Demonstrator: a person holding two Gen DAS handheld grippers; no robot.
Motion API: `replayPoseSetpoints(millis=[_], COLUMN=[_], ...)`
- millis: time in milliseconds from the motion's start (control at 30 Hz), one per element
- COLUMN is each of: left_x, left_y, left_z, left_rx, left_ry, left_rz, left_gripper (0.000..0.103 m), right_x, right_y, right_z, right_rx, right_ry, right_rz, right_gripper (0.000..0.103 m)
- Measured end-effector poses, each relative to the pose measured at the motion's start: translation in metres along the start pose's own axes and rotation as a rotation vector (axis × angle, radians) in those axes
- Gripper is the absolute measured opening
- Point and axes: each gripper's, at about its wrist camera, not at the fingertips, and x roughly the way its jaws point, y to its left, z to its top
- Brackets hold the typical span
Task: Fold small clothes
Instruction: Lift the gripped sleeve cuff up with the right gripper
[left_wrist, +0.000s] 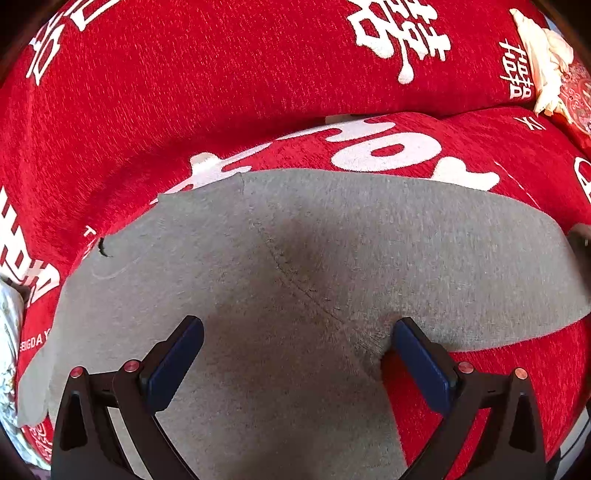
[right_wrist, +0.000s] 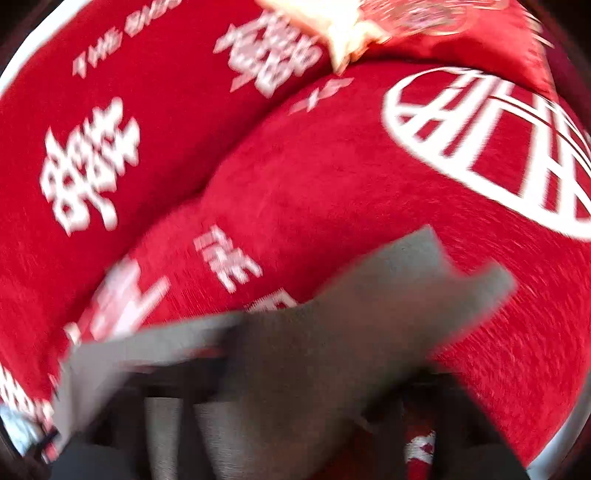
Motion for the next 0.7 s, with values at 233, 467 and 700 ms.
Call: replayPoseSetpoints(millis=[233, 467, 700], left_x=[0.0, -0.004, -0.009], left_y=[0.011, 0.051, 0.093], left_z=[-0.003, -0.021, -0.046], left_rx=[-0.032, -0.141, -0.219], left_ry=[0.0, 0.016, 0.013], left_rz=[-0.02, -0.039, -0.067], left_gripper=[0.103, 0.103, 0.103], right_x=[-0.04, -0.077, -0.091], right_y=[-0.001, 0.022, 0.057], right_z=[0.0, 0.009, -0.001], right_rx=[0.01, 0.015, -0.019], right_ry=[-0.125, -0.172, -0.137], right_rz=[0.006, 0.081, 0.108], right_gripper=[0.005, 0.005, 0.005])
